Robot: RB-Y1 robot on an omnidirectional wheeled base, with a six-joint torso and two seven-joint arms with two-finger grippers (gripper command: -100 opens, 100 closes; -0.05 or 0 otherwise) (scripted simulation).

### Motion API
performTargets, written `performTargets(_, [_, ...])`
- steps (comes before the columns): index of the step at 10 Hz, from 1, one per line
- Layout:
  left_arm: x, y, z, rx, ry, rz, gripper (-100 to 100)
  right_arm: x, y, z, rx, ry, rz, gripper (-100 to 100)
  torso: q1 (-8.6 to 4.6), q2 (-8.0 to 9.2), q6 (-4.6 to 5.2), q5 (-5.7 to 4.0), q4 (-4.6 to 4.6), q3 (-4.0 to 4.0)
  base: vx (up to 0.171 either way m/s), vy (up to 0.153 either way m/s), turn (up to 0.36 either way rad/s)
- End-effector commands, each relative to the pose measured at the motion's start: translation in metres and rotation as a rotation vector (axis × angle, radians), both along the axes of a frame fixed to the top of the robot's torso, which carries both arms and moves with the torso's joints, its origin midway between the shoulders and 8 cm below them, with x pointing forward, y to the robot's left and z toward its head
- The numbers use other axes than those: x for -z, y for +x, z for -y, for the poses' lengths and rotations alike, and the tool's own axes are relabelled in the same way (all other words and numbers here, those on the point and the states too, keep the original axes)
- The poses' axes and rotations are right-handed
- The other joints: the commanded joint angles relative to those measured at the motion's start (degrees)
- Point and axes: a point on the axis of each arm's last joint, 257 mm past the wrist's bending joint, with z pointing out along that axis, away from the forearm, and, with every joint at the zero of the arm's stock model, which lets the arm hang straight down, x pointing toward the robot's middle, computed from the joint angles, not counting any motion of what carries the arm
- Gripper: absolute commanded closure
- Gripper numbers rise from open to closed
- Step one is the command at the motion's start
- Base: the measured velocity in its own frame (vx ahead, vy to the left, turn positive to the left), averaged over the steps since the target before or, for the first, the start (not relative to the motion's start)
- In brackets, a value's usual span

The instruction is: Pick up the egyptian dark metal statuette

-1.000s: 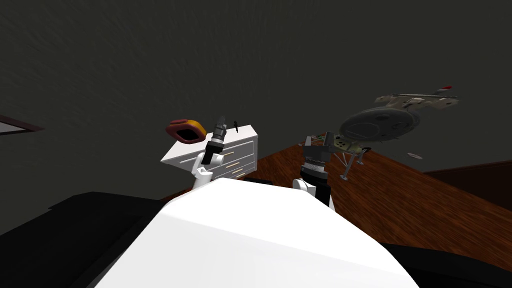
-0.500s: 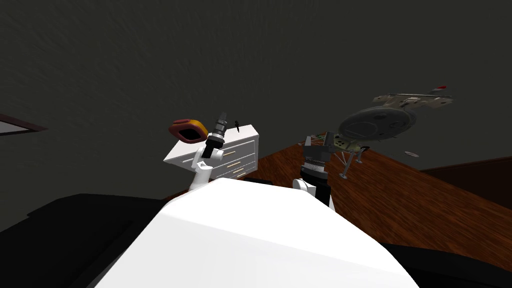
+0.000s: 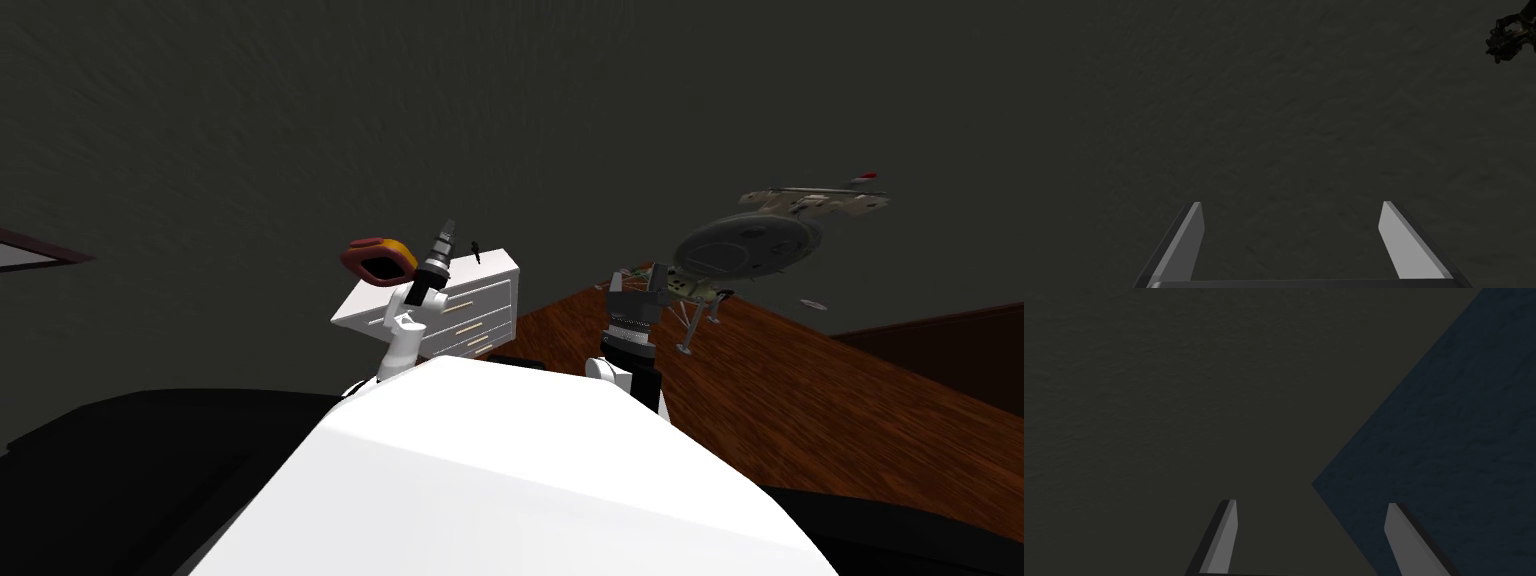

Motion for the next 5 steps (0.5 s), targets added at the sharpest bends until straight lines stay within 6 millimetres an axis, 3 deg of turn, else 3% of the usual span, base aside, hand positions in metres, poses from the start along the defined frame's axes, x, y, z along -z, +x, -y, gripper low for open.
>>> performTargets(1, [0.002, 0.006, -0.003, -0.014, 0.003, -0.026, -100, 0.000, 0.000, 0.000, 0.000, 0.000, 0.000, 0, 0.00, 0.00, 0.00, 0.00, 0.00, 0.00, -0.014, 0.029, -0.043])
performTargets(2, [-0.006, 0.014, -0.001, -0.015, 0.019, -0.029, -100, 0.000, 0.000, 0.000, 0.000, 0.000, 0.000, 0, 0.01, 0.00, -0.01, 0.01, 0.00, 0.00, -0.021, 0.041, -0.059])
performTargets(5, [-0.005, 0.026, -0.005, -0.039, 0.025, -0.075, -100, 0.000, 0.000, 0.000, 0.000, 0.000, 0.000, 0, 0.03, 0.02, 0.00, 0.01, 0.00, 0.01, -0.021, 0.034, -0.053])
